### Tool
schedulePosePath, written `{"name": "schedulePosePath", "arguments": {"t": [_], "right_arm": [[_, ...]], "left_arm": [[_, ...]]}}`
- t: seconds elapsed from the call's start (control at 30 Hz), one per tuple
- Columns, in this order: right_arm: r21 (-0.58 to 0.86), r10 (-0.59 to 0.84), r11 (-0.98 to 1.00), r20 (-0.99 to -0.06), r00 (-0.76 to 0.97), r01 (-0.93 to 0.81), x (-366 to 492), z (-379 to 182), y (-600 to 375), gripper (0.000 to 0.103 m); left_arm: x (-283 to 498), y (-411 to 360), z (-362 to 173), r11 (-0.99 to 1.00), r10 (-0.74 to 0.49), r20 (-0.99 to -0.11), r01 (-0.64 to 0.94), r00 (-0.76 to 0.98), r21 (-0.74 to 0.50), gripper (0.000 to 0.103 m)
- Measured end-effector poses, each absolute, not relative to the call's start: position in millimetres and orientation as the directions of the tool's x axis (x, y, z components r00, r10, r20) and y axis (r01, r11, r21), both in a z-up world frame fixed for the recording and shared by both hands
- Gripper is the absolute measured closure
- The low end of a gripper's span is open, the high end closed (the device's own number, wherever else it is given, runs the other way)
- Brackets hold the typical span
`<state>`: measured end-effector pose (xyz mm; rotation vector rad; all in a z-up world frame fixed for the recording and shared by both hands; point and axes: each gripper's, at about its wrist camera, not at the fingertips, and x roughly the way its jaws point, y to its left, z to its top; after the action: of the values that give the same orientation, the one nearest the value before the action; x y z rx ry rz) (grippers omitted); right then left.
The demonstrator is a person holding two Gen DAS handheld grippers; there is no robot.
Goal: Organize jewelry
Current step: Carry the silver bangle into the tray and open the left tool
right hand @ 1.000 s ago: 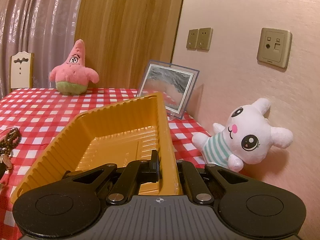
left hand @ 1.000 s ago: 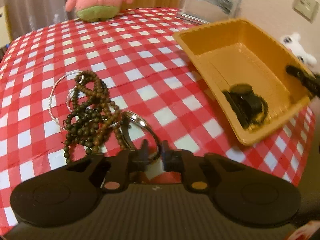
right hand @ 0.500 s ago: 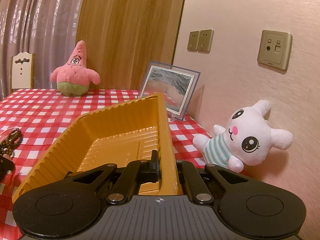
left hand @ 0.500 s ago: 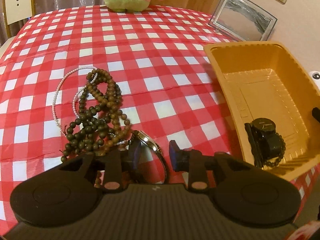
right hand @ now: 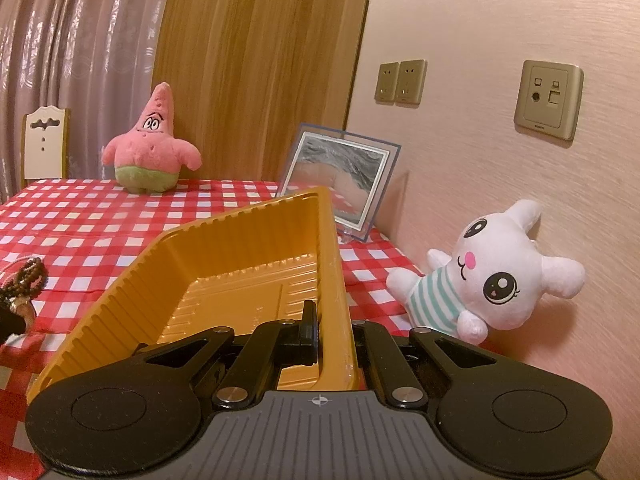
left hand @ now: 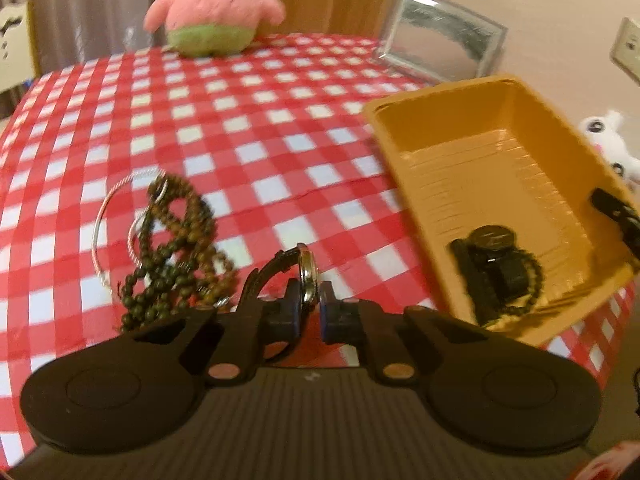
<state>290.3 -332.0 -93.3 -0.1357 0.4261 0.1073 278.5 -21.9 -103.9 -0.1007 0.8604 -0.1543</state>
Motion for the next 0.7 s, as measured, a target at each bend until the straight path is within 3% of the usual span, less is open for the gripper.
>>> {"name": "schedulePosePath", "arguments": {"t": [0.37, 0.7], "right_arm": [[-0.111, 0.078, 0.985, -0.41, 0.909, -0.134, 286.2, -90.0, -324.9, 0.099], [-0.114, 0.077, 0.984, -0.407, 0.91, -0.134, 285.1, -88.4, -321.9, 0.099]], "left_arm": [[273.0, -52.7, -63.3, 0.932, -0.362, -0.658, 0.265, 0.66, -0.247, 0.095], [280.9, -90.3, -61.5, 0.858, -0.511, -0.62, 0.395, 0.595, -0.328, 0.095]]}}
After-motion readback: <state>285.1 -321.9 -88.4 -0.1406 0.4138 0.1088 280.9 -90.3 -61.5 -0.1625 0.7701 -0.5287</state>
